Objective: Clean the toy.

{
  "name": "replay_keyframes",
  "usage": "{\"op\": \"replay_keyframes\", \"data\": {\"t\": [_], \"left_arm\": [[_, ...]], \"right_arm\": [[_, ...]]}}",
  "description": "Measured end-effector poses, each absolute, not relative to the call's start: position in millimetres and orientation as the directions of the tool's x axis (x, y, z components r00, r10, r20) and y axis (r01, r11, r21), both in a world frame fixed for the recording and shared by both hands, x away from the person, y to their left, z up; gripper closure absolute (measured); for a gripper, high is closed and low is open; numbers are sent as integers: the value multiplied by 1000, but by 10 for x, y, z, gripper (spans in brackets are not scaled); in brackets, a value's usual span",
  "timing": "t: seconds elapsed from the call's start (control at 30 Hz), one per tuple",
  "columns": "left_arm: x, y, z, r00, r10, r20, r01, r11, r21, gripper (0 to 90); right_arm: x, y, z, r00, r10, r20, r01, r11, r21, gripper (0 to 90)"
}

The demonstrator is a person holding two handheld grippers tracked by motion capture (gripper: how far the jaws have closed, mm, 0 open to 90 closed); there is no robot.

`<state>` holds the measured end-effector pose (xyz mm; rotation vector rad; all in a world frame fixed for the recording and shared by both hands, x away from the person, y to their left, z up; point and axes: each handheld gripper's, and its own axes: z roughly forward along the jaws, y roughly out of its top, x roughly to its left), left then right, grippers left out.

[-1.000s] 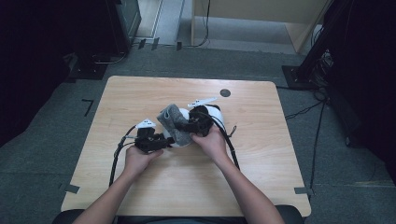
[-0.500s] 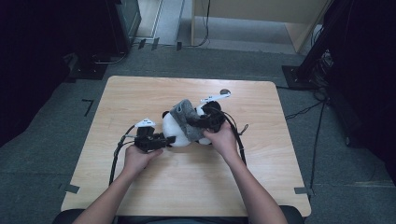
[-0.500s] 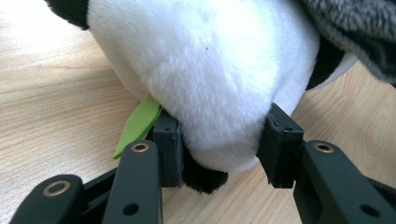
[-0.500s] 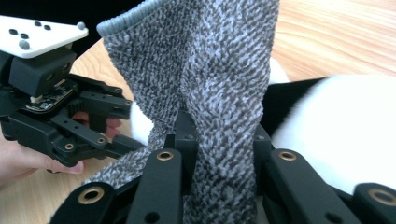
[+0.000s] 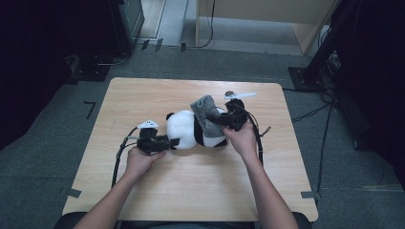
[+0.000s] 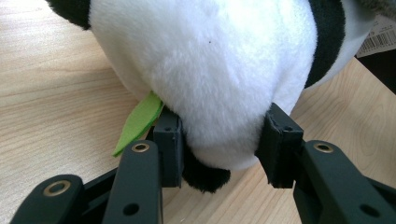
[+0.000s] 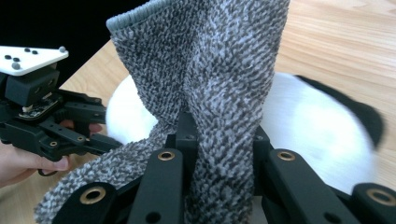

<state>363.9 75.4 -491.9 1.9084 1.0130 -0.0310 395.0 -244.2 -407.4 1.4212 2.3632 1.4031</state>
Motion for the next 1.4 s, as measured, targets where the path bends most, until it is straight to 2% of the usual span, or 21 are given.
{"op": "replay_keyframes", "data": {"t": [0.4, 0.87, 1.0, 1.17, 1.4], "left_arm": [[3667, 756, -4917, 651, 628, -426, 666, -205, 717, 573], [3678, 764, -4967, 652, 633, -418, 664, -210, 718, 573], [3680, 761, -4969, 653, 634, -414, 662, -212, 719, 573], [3676, 752, -4964, 648, 636, -419, 665, -203, 719, 572], [3653, 731, -4945, 644, 636, -425, 666, -192, 721, 572]], "right_arm": [[3953, -2906, -4122, -487, 763, 425, 712, 65, 699, 747], [3971, -3209, -4214, -383, 819, 426, 751, 8, 660, 776], [3900, -3189, -4021, -415, 798, 438, 718, -10, 696, 775], [3784, -2945, -3761, -506, 753, 422, 657, 19, 754, 773], [3764, -2385, -3812, -600, 684, 415, 651, 116, 750, 773]]}}
